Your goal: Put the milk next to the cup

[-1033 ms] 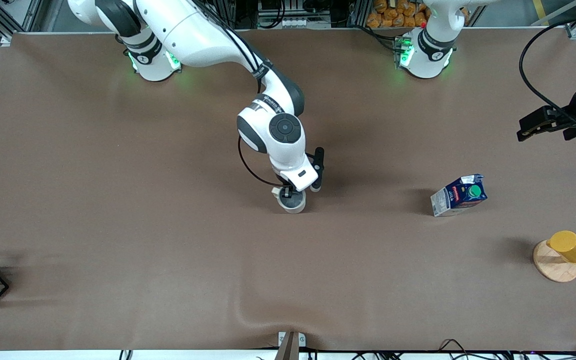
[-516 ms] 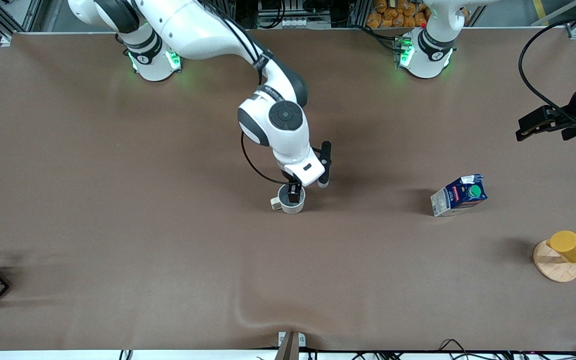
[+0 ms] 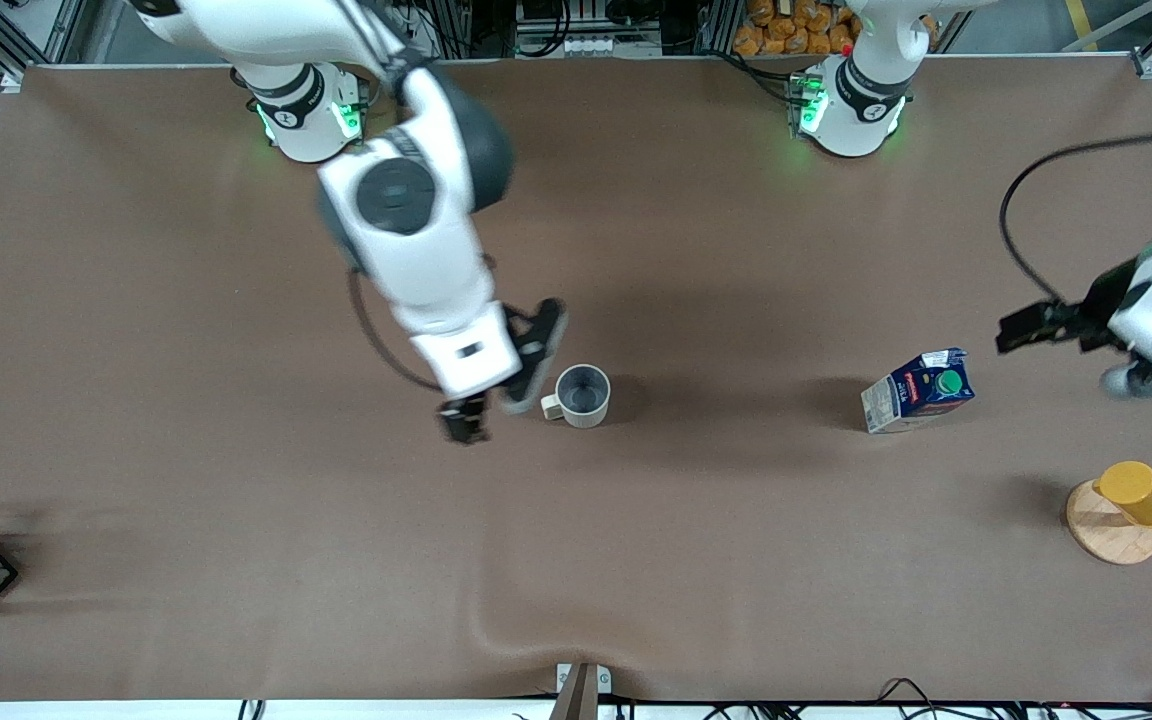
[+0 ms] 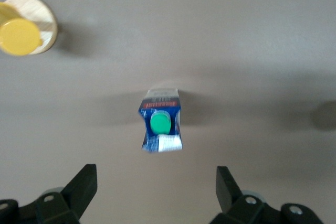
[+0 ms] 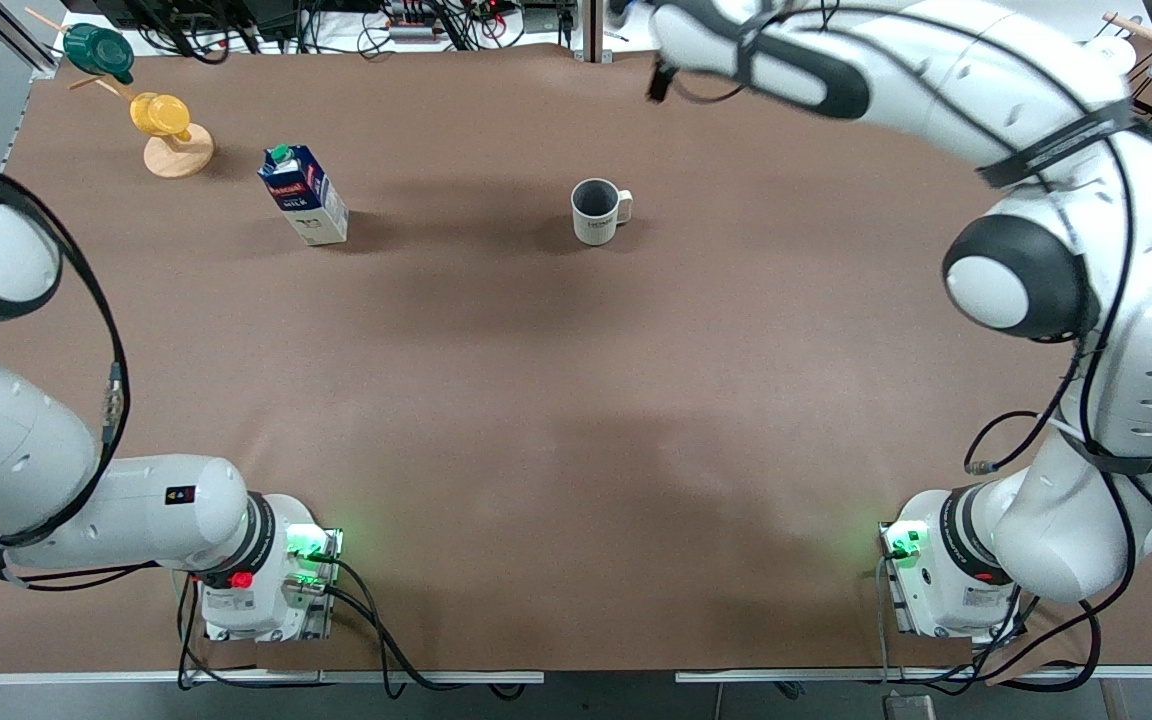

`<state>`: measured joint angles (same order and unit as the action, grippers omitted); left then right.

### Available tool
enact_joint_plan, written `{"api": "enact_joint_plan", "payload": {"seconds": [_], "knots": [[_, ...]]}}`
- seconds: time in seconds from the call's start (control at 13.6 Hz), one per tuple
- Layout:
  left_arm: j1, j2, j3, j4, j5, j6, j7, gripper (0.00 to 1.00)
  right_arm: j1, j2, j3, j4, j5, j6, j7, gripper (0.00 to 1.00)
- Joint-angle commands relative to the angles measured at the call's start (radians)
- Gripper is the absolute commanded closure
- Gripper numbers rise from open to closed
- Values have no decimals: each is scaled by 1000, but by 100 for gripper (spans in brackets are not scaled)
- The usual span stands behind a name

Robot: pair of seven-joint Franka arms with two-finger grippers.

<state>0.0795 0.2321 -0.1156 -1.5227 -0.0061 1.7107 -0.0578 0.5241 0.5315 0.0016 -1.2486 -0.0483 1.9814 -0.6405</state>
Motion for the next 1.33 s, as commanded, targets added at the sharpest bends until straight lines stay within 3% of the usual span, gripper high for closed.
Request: {"api": "enact_joint_plan", "payload": {"seconds": [0.0, 0.37, 0.52, 0.89, 1.25], "knots": [[3, 19, -3, -72, -17, 117, 9, 0, -140, -80, 23, -35, 19, -111, -11, 0], [6, 10, -4, -259, 12, 309, 7, 0, -361, -203, 23, -38, 24, -356, 53, 0], [6, 6, -4, -322, 14, 366, 10, 0, -395, -279, 20, -69, 22, -436, 166, 0], [6, -2, -1, -384, 14, 372, 4, 0, -486, -502, 21, -264, 25, -501, 327, 0], [8, -4, -1, -413, 44, 371, -17, 0, -558, -522, 20, -258, 53, -552, 476, 0]]}}
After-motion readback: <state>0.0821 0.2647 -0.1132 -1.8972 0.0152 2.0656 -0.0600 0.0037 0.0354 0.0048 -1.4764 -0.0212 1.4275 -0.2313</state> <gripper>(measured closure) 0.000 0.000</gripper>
